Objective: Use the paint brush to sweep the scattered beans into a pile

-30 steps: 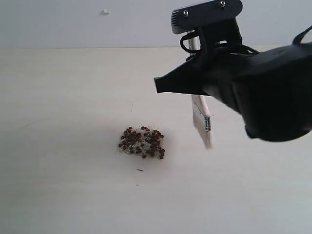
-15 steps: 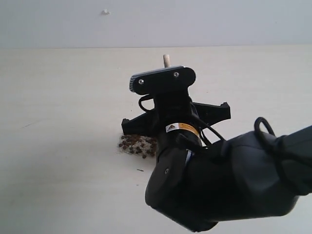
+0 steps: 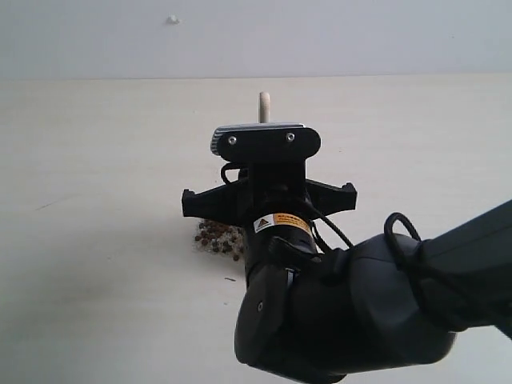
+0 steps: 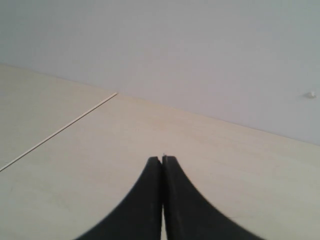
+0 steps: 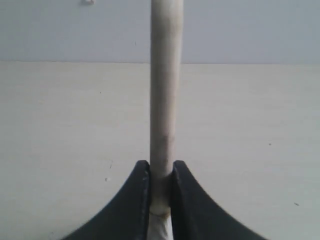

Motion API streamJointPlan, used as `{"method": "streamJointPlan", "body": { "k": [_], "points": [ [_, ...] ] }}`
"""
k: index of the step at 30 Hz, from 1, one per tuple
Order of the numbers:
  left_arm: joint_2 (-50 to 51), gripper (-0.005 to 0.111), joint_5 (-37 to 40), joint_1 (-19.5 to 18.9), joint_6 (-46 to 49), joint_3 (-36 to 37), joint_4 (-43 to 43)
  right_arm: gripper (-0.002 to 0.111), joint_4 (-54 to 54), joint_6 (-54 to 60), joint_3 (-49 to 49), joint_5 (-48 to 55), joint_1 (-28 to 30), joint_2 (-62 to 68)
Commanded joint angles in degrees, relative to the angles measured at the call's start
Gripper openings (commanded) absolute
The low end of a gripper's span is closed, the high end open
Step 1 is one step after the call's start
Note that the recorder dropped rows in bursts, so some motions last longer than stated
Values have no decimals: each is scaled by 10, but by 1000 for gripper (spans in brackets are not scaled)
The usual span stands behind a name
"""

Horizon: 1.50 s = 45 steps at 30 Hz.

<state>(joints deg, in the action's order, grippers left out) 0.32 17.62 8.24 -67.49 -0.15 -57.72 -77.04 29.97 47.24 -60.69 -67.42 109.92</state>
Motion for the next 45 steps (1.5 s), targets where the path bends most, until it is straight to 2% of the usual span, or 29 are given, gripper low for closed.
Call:
{"method": "streamJointPlan", "body": {
  "k": [1,3,13,20,22,24,28,31,37,42,45],
  "points": [
    [-3,0,0,-2,-2,1,-3,0,5,-17,0,-45,-2,1],
    [-3,0,0,-2,-2,1,-3,0,-21,-2,0,-86,-5,-3],
    [-3,0,1,-2,-2,1,-3,0,-50,139,0,-72,-42,-88],
    [-3,0,1,-2,-2,1,-3,0,-161,388,0,88,-26,-175],
    [-3,0,1,-2,-2,1,-3,0,-225,489,0,149,-3,-207],
    [-3,0,1,-2,-2,1,-3,0,-229,562,-6,199,20,-238],
    [-3,0,1,-2,-2,1,-3,0,-229,571,-22,281,82,-305],
    [-3,0,1,-2,-2,1,-3,0,-229,593,-22,302,127,-342],
    [-3,0,1,-2,-2,1,-3,0,-229,748,-22,315,203,-374],
    [-3,0,1,-2,-2,1,-3,0,-229,912,-22,318,245,-370],
    [-3,0,1,-2,-2,1,-3,0,-225,913,-22,336,275,-363]
  ]
}}
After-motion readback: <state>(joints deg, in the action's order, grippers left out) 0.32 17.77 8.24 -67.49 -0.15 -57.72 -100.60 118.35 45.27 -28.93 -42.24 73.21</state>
